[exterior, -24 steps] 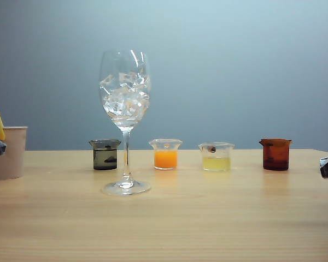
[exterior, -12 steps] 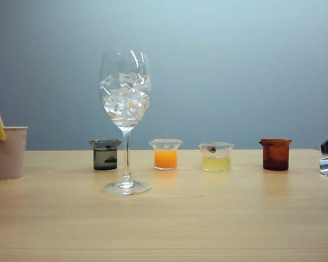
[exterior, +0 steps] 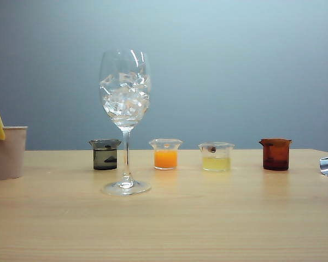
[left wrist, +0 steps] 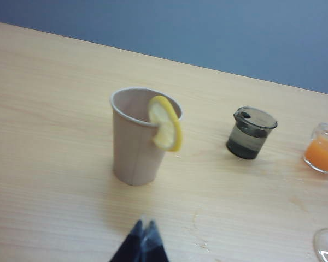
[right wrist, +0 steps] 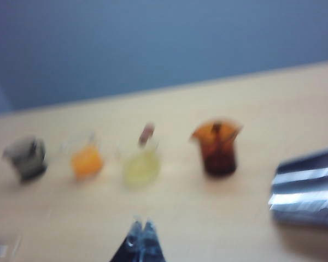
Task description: Pick up the ice scoop on the desk filled with ice cubes, pour the ice into the goblet, and finally put the scoop back on the table.
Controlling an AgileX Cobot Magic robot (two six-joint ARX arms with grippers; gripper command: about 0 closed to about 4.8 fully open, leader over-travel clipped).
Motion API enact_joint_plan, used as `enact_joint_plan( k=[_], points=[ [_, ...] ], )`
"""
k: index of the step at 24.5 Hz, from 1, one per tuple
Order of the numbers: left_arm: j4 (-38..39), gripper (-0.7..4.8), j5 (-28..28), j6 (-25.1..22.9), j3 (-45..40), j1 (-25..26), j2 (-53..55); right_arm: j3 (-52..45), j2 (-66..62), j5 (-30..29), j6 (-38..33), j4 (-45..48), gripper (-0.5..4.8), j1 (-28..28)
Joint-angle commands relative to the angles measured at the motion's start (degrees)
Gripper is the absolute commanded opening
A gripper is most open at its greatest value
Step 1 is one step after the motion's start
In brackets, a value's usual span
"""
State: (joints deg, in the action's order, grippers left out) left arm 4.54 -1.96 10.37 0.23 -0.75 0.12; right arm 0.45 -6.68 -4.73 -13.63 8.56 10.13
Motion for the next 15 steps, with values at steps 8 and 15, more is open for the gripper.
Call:
enact_joint_plan(
  k=[8,15],
  points=[
    [-0.3,-0.05,-0.5,0.2,0.2,0.0,0.0,-0.4,6.6,0.1,0.2,2.2,-0.05,-5.0],
    [-0.3,-0.05,-0.5,0.2,0.2,0.0,0.0,-0.4,6.6,0.1,0.2,-5.5,-0.05,-5.0]
  ],
)
